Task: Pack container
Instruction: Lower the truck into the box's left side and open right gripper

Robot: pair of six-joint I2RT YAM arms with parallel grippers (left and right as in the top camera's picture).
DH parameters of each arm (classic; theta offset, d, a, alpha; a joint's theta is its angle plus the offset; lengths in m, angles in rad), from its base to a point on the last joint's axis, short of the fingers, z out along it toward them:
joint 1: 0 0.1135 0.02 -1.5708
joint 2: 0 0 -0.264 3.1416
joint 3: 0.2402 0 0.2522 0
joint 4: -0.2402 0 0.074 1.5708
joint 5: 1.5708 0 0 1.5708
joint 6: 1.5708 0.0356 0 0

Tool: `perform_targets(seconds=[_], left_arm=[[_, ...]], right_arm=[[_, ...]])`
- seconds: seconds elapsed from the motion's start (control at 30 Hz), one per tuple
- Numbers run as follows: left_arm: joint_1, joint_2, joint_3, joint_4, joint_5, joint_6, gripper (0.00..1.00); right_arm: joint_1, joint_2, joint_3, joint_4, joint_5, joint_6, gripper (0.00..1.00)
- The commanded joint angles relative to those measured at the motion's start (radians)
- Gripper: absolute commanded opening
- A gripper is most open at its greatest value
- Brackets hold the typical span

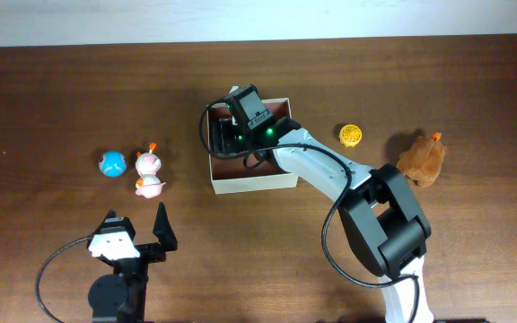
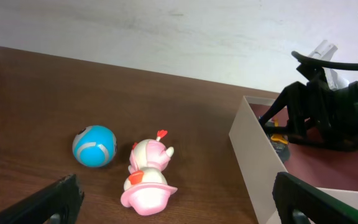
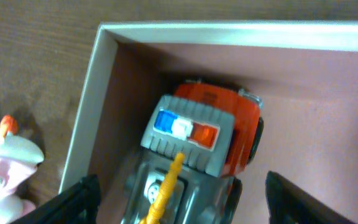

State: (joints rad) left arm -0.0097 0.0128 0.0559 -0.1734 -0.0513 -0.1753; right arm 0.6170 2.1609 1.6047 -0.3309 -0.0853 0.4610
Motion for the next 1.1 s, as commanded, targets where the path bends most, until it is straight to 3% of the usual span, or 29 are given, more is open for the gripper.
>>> perform_targets(seconds=[0.0, 0.27, 0.33, 0.4, 0.53, 1.07], left_arm=[[0.006, -0.008, -0.006, 0.003, 0.011, 0.016, 1.00], [0.006, -0.008, -0.006, 0.003, 0.011, 0.016, 0.99], [0.006, -0.008, -0.006, 0.003, 0.011, 0.016, 1.00], [0.006, -0.008, -0.006, 0.003, 0.011, 0.016, 1.00], [0.006, -0.008, -0.006, 0.003, 0.011, 0.016, 1.00], [0.006, -0.008, -0.006, 0.003, 0.011, 0.016, 0.99]], right_arm=[[0.005, -0.039, 0.027, -0.013, -0.015, -0.031, 0.82], [-0.010, -0.160, 0.075, -0.116, -0.008, -0.087, 0.82], [-0.018, -0.187, 0.075, -0.137, -0.007, -0.087, 0.75], [-0.031, -0.203, 0.075, -0.166, -0.007, -0.087, 0.58], [-0.053, -0.183, 0.073, -0.220, 0.026, -0.087, 0.47], [-0.062, -0.008, 0.069, -0.209, 0.151, -0.087, 0.43]])
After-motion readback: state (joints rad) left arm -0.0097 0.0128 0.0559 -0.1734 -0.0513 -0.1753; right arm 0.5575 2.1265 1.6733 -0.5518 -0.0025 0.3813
